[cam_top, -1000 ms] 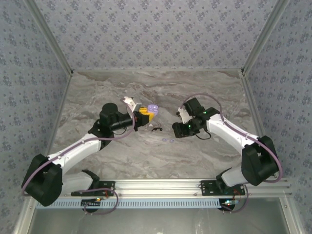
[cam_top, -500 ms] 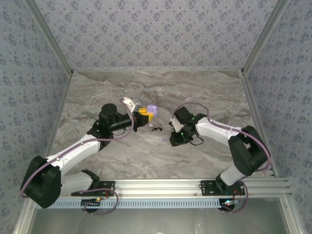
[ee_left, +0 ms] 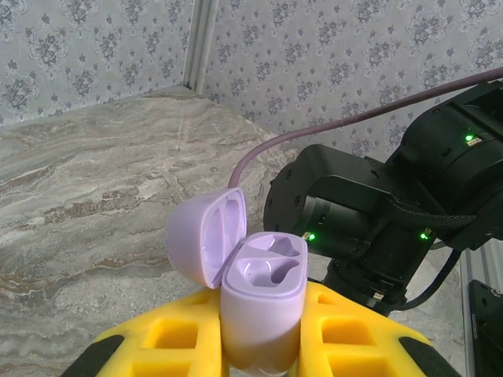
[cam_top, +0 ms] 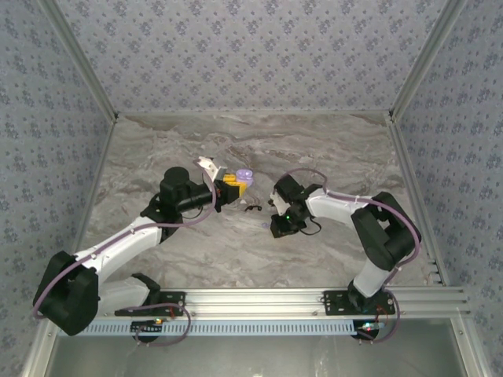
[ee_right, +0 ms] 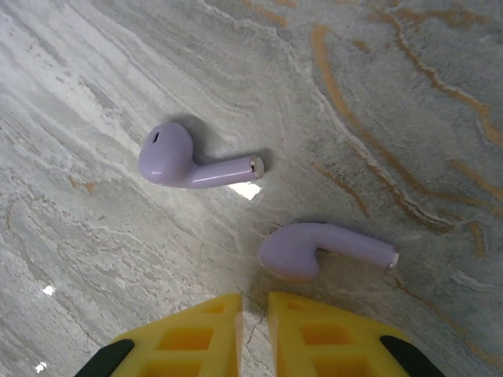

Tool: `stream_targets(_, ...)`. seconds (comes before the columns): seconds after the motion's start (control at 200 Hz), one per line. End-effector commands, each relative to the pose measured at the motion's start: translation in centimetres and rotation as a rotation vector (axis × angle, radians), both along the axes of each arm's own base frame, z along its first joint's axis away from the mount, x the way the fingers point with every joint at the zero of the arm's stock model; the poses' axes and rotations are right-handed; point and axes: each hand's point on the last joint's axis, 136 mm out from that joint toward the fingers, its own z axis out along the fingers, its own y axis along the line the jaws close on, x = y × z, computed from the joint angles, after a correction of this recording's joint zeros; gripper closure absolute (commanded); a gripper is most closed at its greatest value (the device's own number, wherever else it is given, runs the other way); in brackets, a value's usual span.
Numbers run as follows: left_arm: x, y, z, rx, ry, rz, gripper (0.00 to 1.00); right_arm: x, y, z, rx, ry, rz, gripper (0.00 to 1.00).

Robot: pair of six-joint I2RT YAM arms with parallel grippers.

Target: Insert the wireless bluetooth earbuds into the charging case

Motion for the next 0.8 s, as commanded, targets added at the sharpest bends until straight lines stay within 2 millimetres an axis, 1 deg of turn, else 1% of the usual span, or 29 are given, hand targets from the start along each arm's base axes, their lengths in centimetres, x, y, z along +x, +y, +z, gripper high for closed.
stream_targets(0.0, -0.2, 0.0, 1.5, -0.023, -0.037, 0.000, 0.90, 1.8, 0.6, -0.3, -0.012, -0.043, -0.041, 0.83)
stream_targets(0.23, -0.2, 0.0, 1.4, -0.015, -0.037, -0.001, 0.90, 3.5, 0.9, 0.0, -0.013, -0.083, -0.108, 0.84)
stream_targets(0.44, -0.2, 0.0, 1.4, -0.014, -0.037, 0.000, 0.90, 4.3, 1.1, 0.7, 0.009, -0.095, -0.135, 0.84)
stream_targets(0.7, -0.2, 0.0, 1.5, -0.015, -0.039, -0.001, 0.90, 5.5, -0.1, 1.5, 0.011, -0.136, -0.212, 0.84)
stream_targets(0.795, -0.2, 0.0, 1.5, -0.015, -0.040, -0.001, 0.90, 5.6, -0.3, 1.7, 0.024, -0.133, -0.220, 0.84)
